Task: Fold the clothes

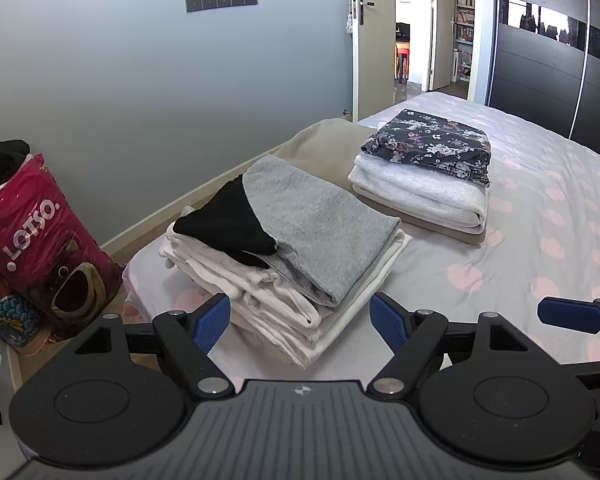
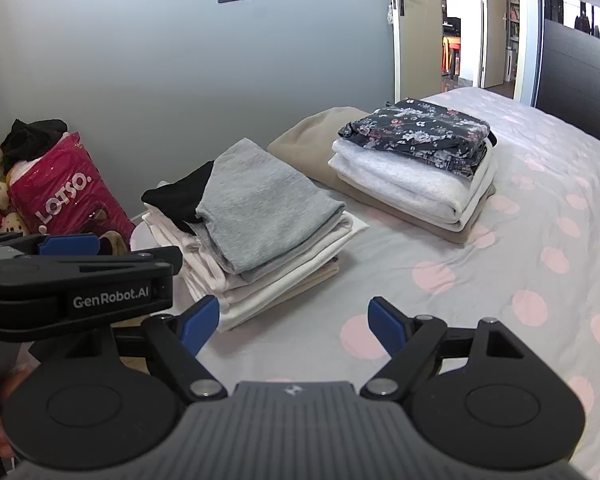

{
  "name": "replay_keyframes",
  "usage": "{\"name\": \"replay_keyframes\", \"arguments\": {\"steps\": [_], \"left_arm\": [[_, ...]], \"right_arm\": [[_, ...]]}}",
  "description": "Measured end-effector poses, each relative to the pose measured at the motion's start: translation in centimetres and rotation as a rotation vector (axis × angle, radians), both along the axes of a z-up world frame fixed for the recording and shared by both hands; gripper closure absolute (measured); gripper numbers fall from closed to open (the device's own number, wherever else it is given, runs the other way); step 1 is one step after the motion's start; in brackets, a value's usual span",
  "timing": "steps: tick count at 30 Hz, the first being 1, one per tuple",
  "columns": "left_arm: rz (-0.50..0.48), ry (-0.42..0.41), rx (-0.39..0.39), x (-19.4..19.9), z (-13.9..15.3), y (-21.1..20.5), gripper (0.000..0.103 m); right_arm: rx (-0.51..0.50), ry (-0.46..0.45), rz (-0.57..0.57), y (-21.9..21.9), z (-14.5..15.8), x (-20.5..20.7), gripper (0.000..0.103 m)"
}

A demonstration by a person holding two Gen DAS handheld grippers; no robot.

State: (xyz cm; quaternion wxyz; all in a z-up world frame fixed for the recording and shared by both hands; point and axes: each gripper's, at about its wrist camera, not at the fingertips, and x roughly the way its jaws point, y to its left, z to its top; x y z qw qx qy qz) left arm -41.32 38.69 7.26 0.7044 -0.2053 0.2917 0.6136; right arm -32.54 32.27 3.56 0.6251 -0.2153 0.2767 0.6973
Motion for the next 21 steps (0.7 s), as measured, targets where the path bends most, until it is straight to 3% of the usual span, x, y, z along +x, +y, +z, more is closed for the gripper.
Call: {"name": "replay_keyframes", "arguments": {"steps": [21], "left_arm": [[0.004,-0.003,-0.004,0.29,0.52,-0.82,0.027]], "right_arm": [[0.004,-0.019,0.01,-0.84,0.8,-0.63,0.02]]}}
